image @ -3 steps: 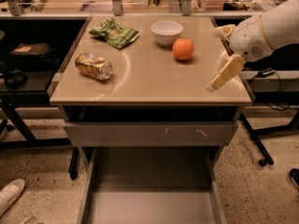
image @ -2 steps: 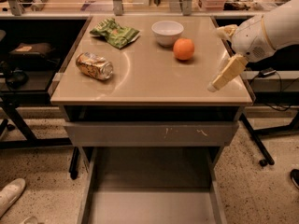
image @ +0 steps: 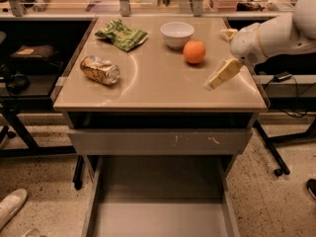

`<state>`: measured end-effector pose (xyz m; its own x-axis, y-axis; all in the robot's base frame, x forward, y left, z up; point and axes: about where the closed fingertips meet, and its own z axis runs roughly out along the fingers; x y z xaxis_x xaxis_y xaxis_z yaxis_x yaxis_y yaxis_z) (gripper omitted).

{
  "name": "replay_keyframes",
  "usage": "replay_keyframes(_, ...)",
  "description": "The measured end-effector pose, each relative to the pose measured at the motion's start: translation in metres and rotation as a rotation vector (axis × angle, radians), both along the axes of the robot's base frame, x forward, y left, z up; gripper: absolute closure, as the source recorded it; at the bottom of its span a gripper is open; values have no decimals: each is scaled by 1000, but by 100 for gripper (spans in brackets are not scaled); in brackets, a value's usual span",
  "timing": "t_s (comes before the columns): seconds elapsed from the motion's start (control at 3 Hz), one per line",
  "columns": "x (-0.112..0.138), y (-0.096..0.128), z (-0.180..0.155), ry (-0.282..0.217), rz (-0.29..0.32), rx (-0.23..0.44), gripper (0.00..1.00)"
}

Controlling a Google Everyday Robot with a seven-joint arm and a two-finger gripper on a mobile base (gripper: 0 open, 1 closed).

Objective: Place orange into middle drawer

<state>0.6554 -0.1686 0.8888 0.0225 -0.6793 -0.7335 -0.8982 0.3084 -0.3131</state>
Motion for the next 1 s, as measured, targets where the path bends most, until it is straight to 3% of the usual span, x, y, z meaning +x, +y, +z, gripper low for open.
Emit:
replay_keyframes(0.33,41,3,-10,-22,-28,53,0)
replay_keyframes(1.0,94,5,-26,6,-126,242,0)
